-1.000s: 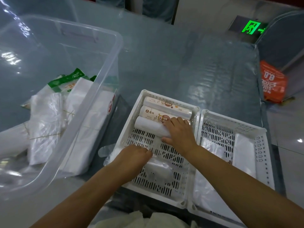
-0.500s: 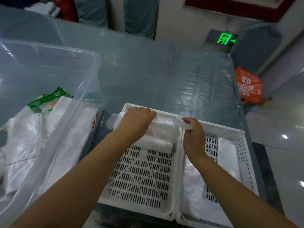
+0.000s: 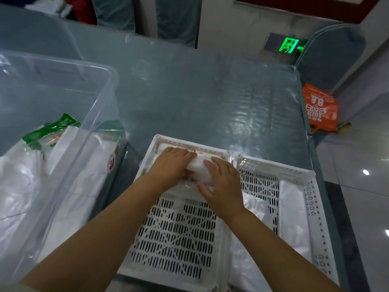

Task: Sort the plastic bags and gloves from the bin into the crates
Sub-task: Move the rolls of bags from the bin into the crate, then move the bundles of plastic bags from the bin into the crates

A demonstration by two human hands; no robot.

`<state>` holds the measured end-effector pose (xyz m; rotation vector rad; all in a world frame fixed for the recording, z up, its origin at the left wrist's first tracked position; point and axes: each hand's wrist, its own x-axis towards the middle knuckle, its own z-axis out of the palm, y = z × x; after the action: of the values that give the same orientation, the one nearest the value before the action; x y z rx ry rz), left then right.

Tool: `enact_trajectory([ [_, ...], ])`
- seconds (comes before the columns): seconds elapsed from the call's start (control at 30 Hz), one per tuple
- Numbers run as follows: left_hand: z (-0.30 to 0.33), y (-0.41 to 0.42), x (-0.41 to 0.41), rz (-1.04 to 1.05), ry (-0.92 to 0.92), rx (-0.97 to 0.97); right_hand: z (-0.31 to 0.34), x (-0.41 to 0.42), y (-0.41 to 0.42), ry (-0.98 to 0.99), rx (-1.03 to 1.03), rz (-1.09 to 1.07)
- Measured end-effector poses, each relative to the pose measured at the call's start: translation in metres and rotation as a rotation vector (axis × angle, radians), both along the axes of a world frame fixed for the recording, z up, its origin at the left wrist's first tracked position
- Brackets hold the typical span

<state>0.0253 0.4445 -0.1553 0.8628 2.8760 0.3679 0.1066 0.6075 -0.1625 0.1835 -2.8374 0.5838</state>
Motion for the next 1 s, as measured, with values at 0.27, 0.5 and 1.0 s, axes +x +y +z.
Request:
enact_trajectory([
  [0.27,0.002,-0.016,0.018,0.101,0.068,-0.016,-0.013,-0.005,-0.006,-0.031,0.206,-0.005],
  [0.5,0.072,-0.024,0.050,0.204,0.231,0.011,0.034,-0.008,-0.023,0.190,0.043,0.022],
  [1.0,0.203,-0.274,0.051,0.553,0.380,0.017,0.184,-0.055,-0.229,0.460,-0.189,0.471],
])
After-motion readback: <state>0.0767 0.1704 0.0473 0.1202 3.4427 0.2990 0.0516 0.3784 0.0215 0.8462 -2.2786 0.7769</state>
